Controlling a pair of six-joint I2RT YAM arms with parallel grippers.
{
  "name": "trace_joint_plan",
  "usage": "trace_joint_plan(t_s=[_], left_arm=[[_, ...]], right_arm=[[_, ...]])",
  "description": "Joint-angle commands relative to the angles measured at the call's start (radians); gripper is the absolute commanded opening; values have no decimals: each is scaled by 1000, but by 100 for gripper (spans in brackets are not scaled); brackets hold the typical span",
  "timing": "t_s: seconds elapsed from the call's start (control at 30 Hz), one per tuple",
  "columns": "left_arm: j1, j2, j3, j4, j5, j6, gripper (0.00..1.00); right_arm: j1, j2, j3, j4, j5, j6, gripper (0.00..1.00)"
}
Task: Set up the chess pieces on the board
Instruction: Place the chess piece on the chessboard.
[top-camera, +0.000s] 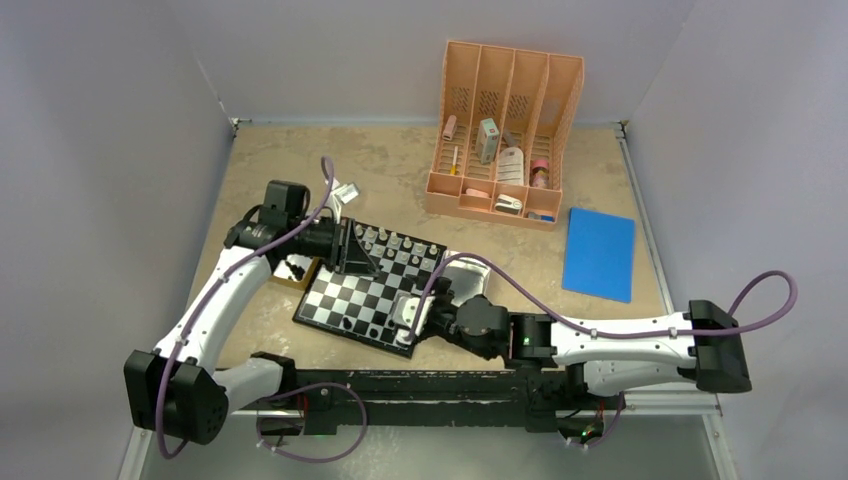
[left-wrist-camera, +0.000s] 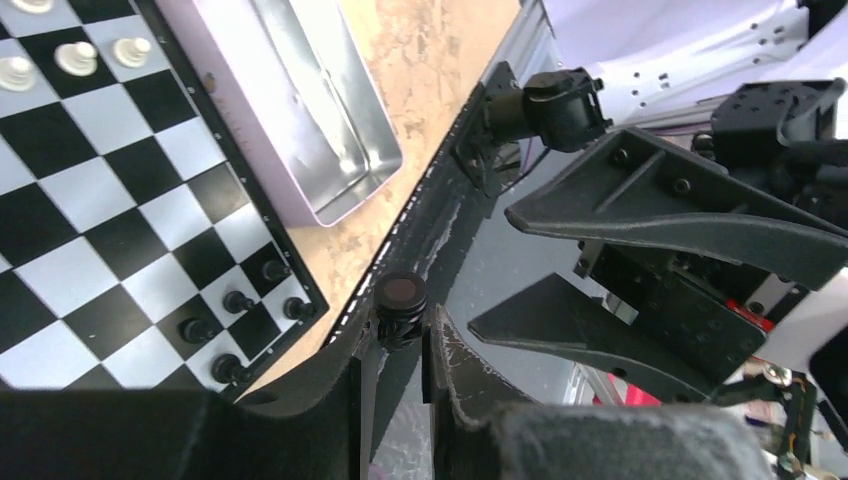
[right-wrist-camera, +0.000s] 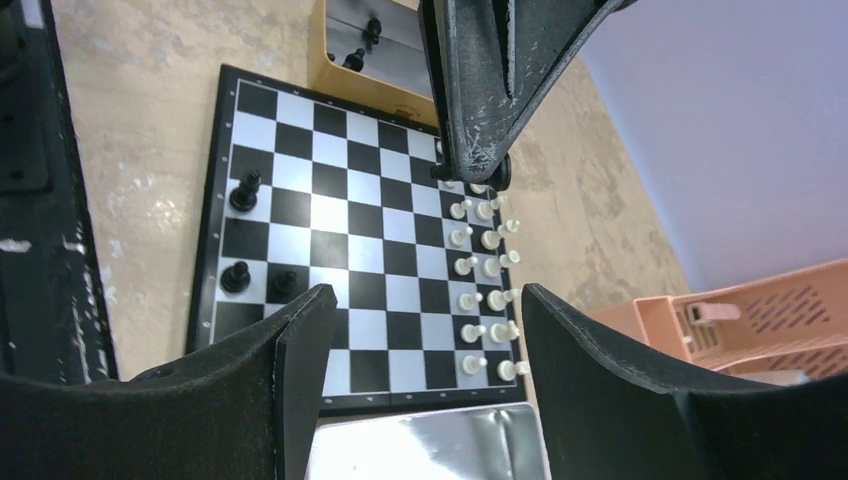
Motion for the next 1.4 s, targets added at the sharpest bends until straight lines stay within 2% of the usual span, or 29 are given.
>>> trace_joint_plan(t_s=[0.0,0.2,0.3,0.73,1.1,1.37], left_arm=[[-10,-25,-22,-2,126,12,3],[-21,-62,-47,-4,158,10,3],[-27,-68,-53,-5,172,7,3],[-57,-72,-92,27,191,-23,2],[-73,-66,-91,39,176,-41,2],[-79,-60,-79,37,176,-45,1]], right_arm=[[-7,-56,34,-24,-69,-179,69],[-23,-106,55,-105,-97,-346,57],[-23,-115,64,-131,-134,-392,54],[-24,13,152,-184,-159,-515,56],[-32,78,170,-127,-191,-628,53],[-63,81,165,-114,-230,-670,46]])
